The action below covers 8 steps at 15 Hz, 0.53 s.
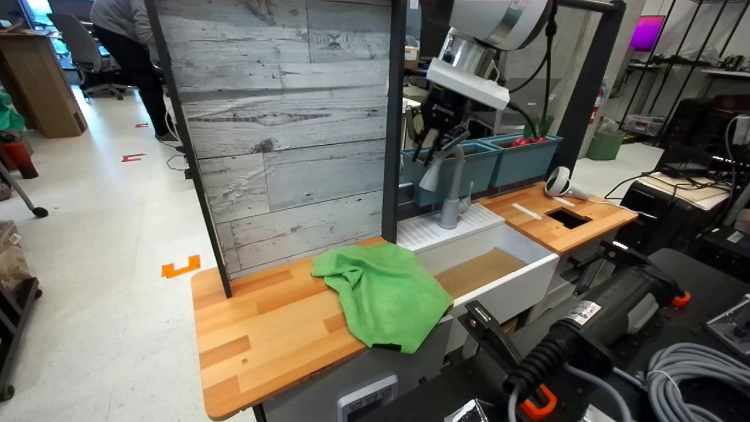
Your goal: Turn the faucet to the left
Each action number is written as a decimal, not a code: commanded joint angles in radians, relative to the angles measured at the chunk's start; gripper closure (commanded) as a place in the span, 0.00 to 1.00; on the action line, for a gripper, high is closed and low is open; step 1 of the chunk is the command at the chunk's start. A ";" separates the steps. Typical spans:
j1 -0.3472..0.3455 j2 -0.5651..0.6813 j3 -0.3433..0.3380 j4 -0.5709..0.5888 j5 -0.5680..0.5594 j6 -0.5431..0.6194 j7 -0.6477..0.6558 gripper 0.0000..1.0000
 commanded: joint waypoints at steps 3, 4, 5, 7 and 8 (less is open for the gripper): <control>-0.041 0.019 0.085 0.060 0.118 0.104 -0.021 0.94; -0.045 0.008 0.085 0.050 0.121 0.099 -0.023 0.50; -0.045 -0.002 0.081 0.040 0.114 0.088 -0.025 0.49; -0.042 -0.032 0.071 -0.009 0.093 0.089 -0.042 0.36; -0.039 -0.051 0.063 -0.043 0.082 0.096 -0.057 0.27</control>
